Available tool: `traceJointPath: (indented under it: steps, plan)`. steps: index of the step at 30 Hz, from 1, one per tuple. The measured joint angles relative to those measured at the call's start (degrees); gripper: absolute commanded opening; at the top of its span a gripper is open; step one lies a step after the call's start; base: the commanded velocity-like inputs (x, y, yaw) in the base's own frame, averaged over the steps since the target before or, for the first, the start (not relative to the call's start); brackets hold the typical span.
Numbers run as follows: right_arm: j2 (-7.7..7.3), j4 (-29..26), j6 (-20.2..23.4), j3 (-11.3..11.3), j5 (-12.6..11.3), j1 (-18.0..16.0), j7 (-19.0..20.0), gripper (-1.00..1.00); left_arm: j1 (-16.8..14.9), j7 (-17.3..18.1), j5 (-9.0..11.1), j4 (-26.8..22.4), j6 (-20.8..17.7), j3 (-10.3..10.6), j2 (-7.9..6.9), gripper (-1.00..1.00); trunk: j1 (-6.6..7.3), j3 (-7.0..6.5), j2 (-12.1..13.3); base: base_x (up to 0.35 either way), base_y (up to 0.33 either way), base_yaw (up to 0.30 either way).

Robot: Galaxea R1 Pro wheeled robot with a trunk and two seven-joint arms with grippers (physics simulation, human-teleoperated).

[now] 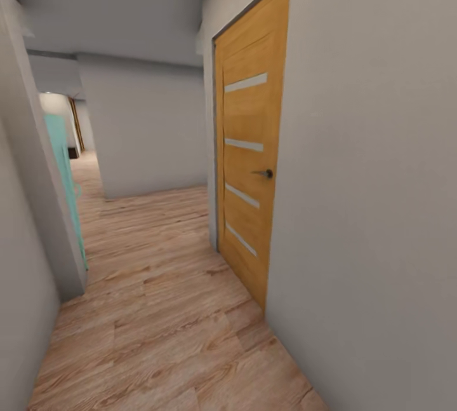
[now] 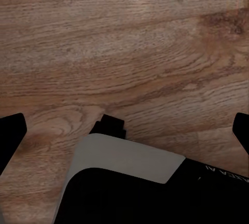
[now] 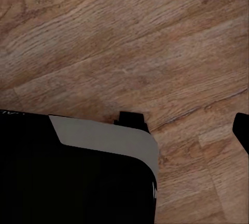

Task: Move the two storage containers from the living room to the garage. In the garage, place one container on the floor and stack the other container on top of it (either order is fine).

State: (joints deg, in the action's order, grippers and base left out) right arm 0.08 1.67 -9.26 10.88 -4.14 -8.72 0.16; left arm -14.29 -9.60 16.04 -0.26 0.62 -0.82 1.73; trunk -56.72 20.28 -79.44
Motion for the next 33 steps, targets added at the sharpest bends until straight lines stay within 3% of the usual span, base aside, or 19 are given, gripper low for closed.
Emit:
traceJointPath:
  steps: [33]
  plan:
    - [0.00,0.0,-0.1,0.0,0.0,0.0,0.0,1.00,0.0,-0.1,0.0,0.0,0.0,0.0,0.00,1.00,0.00,0.00,0.0,0.321,0.000,0.270]
